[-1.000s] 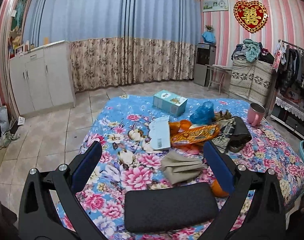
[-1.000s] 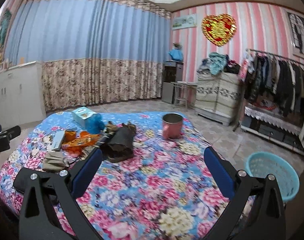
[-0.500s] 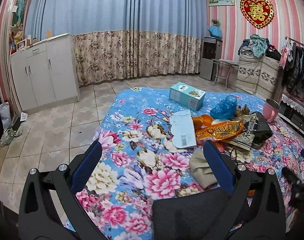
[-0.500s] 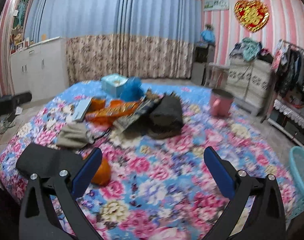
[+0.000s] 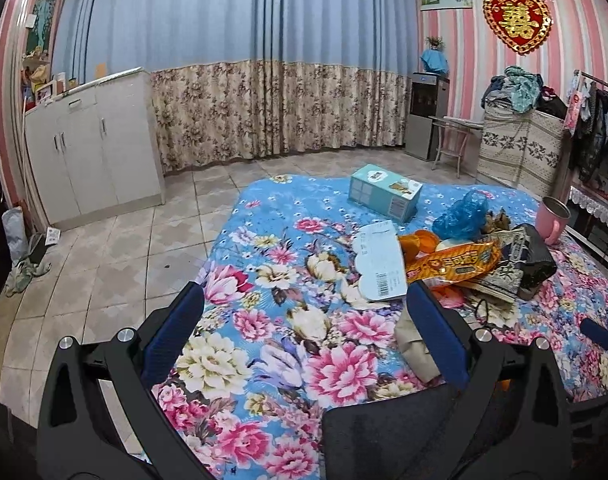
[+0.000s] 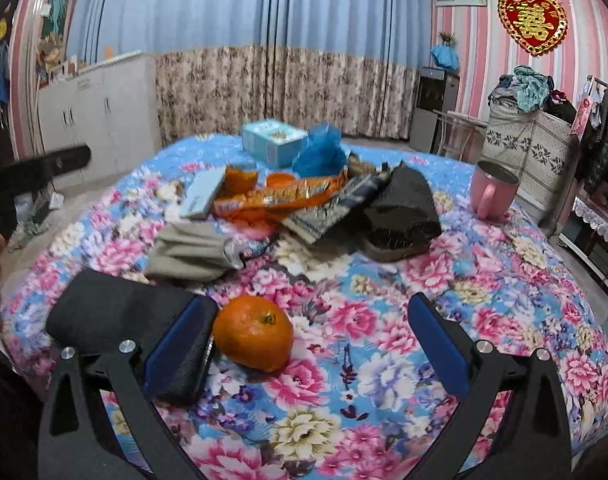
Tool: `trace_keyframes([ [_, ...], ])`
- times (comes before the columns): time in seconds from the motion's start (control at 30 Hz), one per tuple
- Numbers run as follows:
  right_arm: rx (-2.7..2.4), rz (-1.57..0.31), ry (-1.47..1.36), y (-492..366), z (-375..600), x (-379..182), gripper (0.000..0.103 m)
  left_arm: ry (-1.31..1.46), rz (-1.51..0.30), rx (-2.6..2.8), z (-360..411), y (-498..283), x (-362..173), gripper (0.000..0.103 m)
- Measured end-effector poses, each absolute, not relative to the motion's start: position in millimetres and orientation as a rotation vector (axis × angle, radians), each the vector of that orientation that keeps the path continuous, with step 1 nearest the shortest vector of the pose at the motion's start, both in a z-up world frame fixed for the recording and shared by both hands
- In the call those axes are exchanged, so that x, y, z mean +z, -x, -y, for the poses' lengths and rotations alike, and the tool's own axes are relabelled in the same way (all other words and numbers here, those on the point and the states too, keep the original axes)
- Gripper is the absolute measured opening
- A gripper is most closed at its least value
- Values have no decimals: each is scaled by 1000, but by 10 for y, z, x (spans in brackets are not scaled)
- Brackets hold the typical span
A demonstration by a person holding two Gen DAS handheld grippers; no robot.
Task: Collect trash
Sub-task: 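Move the right tool toward the orange while the left tool approaches the grey cloth, then close the right gripper on the orange while the left gripper grasps the grey cloth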
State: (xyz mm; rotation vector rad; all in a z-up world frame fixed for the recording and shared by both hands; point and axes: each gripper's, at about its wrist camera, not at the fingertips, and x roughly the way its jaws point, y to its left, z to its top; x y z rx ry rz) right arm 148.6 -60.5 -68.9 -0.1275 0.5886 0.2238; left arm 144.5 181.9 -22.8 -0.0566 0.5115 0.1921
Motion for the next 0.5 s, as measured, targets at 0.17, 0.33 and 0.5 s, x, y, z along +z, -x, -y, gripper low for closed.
trace_keyframes([
  [0.17,231,-609,137,-1532,577,-751,97,113,-547,210,-1945,-1518,-280,98],
  [0.33,320,-654,95,-1590,563,-821,67,116,-558,203,-1886,-1546,-298,98],
  [0.5,387,-649,59,-1593,588,-808,38,100,-582,175,-1770,-1608,-339,98],
])
